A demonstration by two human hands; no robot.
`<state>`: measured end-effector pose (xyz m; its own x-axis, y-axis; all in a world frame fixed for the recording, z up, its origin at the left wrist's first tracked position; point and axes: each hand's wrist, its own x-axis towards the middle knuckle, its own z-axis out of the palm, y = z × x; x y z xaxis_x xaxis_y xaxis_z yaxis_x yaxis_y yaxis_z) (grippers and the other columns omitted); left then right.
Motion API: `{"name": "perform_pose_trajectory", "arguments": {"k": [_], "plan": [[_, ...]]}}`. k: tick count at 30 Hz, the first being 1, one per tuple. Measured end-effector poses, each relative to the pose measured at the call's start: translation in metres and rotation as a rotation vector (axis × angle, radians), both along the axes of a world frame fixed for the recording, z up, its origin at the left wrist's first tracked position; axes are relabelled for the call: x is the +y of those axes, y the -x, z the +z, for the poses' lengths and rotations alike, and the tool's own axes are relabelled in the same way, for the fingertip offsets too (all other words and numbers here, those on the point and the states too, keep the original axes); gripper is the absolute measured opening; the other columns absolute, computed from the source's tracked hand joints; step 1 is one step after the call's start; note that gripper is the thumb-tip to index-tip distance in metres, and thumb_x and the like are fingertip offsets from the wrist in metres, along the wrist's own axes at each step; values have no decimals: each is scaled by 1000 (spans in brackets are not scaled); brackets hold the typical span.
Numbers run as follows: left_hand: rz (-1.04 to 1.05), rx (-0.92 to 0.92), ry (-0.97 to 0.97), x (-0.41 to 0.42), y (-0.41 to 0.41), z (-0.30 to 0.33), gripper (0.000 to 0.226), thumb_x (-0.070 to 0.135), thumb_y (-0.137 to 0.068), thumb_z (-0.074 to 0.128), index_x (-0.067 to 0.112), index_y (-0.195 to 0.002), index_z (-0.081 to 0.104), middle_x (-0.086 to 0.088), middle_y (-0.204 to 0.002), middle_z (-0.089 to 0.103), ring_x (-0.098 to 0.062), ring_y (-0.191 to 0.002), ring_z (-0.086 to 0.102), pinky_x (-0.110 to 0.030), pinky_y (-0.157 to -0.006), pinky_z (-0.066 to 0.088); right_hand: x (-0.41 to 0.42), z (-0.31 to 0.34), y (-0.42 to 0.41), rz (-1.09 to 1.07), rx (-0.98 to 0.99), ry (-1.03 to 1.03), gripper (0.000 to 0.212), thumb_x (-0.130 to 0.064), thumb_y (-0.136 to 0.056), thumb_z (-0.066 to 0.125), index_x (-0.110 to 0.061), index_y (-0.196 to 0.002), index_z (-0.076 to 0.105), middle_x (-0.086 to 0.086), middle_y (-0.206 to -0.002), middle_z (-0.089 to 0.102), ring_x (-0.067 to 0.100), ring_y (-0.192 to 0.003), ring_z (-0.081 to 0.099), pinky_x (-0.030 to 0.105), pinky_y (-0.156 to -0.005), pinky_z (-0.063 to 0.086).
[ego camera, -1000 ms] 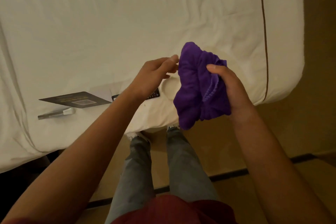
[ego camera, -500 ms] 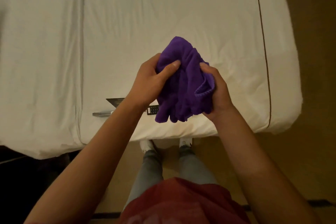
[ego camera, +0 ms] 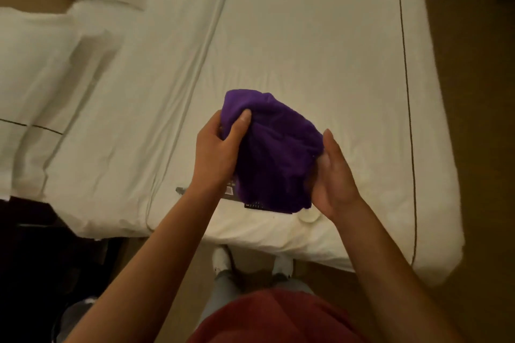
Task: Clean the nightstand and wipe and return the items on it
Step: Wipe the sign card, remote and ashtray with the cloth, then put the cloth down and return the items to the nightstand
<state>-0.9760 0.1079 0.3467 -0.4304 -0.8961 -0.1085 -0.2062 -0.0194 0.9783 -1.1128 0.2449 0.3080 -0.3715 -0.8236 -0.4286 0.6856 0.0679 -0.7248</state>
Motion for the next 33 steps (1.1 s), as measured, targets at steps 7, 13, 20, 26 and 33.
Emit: {"name": "perform_pose_trajectory", "arguments": {"k": [7,13,20,26,33], "plan": [[123,-54,-27,-6,-49,26,39,53,-96,60,15,-88,67,5,-77,71,-16,-75,68,-30,-71,56,-32,27,-43,226,337,-112,47,-46,-74,88,-34,-117,72,-1,-119,77,23,-111,74,40,-88,63],[12,103,-26,-23,-144,54,24,20,-91,72,19,-115,68,-3,-107,76,-21,-102,73,-38,-85,61,-74,43,-105,282,369,-82,31,-43,-83,78,-35,-113,75,-3,-115,78,18,-106,75,36,-86,63],[150,-145,122,-56,-263,73,18,29,-93,71,22,-110,73,1,-97,77,-18,-92,74,-52,-86,60,-126,62,-189,349,550,-12,33,-52,-82,74,-31,-108,79,-4,-109,80,12,-105,74,31,-91,57],[419,-532,465,-82,-351,59,35,50,-85,73,19,-101,75,6,-106,64,-16,-106,57,-33,-88,50,-172,75,-270,335,659,36,14,-47,-93,71,-36,-96,79,-9,-97,80,4,-91,75,14,-68,57],[369,-229,443,-98,-424,68,24,36,-94,70,21,-112,70,9,-119,71,-6,-116,63,-31,-100,54,-213,65,-338,339,1049,8,33,-56,-90,70,-26,-105,68,-10,-106,66,6,-97,64,26,-80,53]]}}
